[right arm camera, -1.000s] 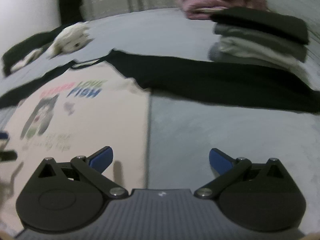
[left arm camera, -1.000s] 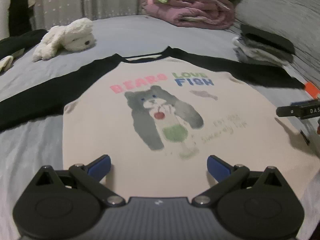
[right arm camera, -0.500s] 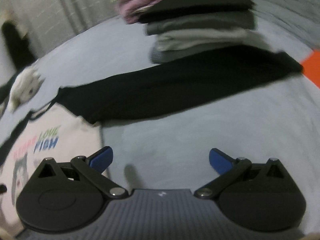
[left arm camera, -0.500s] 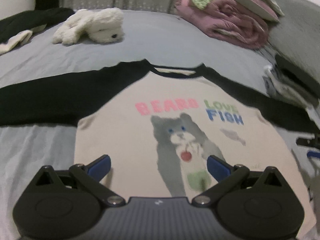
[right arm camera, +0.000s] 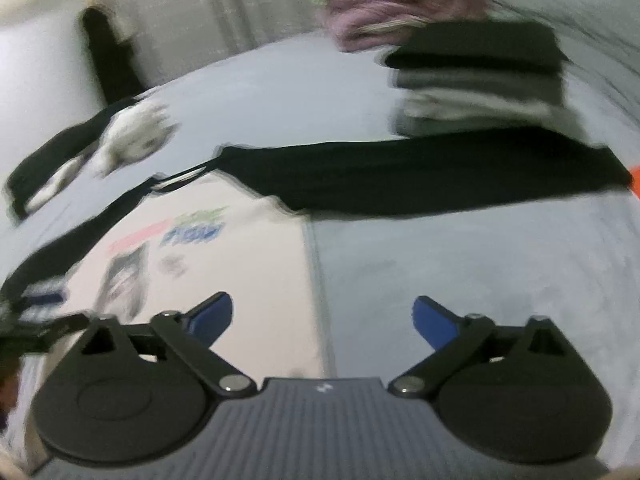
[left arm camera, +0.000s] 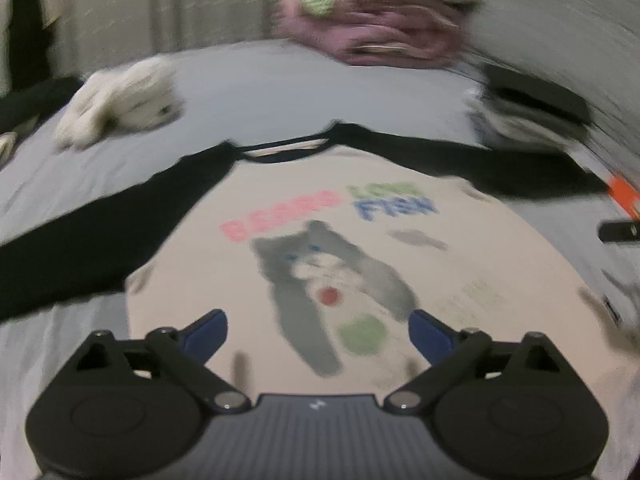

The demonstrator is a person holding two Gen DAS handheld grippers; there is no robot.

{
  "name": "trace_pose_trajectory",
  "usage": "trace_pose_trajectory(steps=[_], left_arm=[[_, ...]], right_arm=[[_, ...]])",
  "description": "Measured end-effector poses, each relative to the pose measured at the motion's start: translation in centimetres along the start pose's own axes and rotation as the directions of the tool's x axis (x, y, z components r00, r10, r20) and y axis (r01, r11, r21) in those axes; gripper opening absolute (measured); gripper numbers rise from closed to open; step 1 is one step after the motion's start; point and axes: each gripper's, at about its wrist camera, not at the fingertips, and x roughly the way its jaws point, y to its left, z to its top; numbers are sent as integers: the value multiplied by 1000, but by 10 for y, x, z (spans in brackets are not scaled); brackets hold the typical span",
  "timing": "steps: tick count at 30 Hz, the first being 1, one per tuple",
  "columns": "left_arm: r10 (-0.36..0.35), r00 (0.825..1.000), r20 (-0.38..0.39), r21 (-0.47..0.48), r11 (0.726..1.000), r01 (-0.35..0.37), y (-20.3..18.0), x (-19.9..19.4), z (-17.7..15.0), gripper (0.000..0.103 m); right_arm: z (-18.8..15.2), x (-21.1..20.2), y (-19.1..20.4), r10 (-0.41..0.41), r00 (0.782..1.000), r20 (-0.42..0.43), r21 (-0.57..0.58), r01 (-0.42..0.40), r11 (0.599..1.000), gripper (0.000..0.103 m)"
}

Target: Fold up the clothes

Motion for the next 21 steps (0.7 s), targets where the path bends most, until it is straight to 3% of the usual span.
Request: trace_pose_trajectory(steps=[3, 6, 11, 17, 21], left_arm=[[-51, 999, 12, 66, 997, 51, -16, -12, -10, 79], [-127, 992, 22, 114, 986, 124, -28, -25, -20, 69], [-224, 974, 25, 182, 959, 216, -40, -49, -40, 67], [-319, 948, -9, 229, 922, 313, -49, -68, -63, 67], [-369, 928, -43, 261, 893, 367, -54, -74, -73, 68]], right_arm=[[-21, -19, 30, 72, 997, -19, -140, -74, 987, 83], [-44, -29, 60, 143, 988, -58, -282, -153, 947, 78], [-72, -38, 94, 234, 963, -135, -454, -270, 849, 73], [-93, -29, 109, 214, 953, -215, -567, -300, 767, 66], [-100, -15, 105, 167, 957, -238, -586, -279, 761, 61]])
